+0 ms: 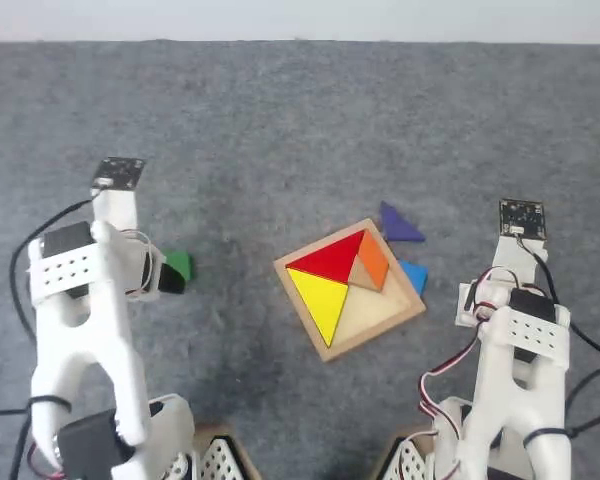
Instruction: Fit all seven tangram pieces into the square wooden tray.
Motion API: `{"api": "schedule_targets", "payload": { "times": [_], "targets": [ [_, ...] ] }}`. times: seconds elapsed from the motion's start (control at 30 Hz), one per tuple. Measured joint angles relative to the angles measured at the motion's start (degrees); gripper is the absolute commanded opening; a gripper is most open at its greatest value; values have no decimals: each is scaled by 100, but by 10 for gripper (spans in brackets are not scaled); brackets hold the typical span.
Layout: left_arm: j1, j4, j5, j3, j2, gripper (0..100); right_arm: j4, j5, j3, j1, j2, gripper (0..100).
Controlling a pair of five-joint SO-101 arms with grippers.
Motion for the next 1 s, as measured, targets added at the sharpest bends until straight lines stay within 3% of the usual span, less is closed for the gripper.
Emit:
{"api": "schedule_targets", "payload": {
  "times": [0.23, 0.6, 1.0],
  "targets": [
    [0, -466, 88, -396, 246, 280, 0, 70, 0, 0, 0, 176],
    [35, -88, 167, -2303, 3420, 280, 0, 70, 0, 0, 0, 176],
    [607, -211, 492, -2418, 3710, 279, 0, 70, 0, 0, 0, 176]
  ]
}}
